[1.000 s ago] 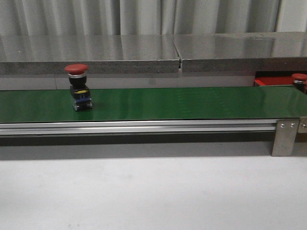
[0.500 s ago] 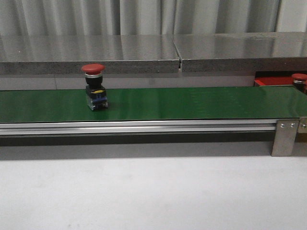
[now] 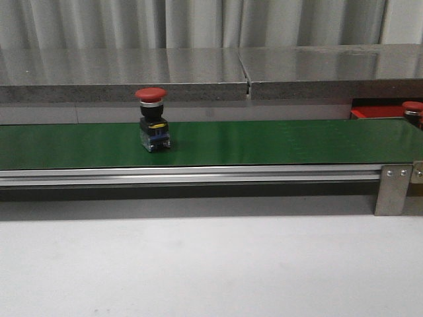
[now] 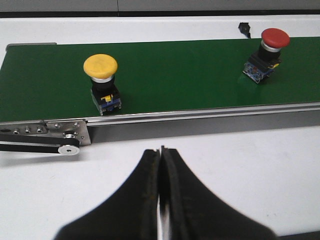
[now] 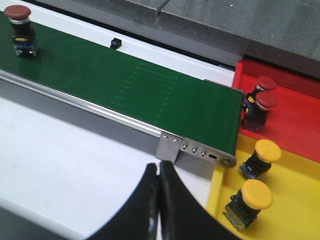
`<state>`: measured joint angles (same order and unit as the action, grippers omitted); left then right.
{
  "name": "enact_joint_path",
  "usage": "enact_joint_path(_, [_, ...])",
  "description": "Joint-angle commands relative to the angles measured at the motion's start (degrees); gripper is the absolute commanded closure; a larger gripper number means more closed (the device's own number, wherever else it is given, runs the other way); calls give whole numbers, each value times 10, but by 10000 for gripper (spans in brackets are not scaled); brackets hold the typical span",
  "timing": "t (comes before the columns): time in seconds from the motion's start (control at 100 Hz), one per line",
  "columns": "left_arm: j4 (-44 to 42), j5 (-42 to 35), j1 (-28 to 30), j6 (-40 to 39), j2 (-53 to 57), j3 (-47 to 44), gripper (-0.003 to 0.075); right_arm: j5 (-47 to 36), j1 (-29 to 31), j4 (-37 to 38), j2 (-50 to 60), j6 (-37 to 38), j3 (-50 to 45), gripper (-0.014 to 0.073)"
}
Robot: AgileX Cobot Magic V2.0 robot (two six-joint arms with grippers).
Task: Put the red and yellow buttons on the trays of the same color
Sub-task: 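Move the right gripper over the red button at the belt end, then close the right gripper on the red button and lift it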
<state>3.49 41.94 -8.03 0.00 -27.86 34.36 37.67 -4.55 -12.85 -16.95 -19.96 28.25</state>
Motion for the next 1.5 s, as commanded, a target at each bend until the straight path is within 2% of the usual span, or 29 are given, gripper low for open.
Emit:
enact_joint_path(0.0, [8,-36,-4,0,12,9,739,-41,-29,-9,-41,5,36,660])
enact_joint_path(0.21, [8,-42,-4,0,21,9,739,-41,-122,6,-151,14,103,660])
enact_joint_path(0.44, [8,-42,-4,0,21,9,739,-36,-161,7,-320,15,205,634])
enact_joint_path(0.54, [8,-42,-4,0,21,9,739,-29,-171,6,-393,15,254,524])
enact_joint_path(0.73, [8,-42,-4,0,21,9,739,24,-173,-18,-521,15,353,139])
enact_joint_path(0.85, [8,-42,-4,0,21,9,739,82,-174,-34,-594,15,426,28])
enact_joint_path(1.13, [8,-42,-4,0,21,9,739,170,-182,-39,-740,15,566,22])
enact_joint_path(1.49, [8,-42,-4,0,21,9,739,135,-182,-39,-849,15,641,22])
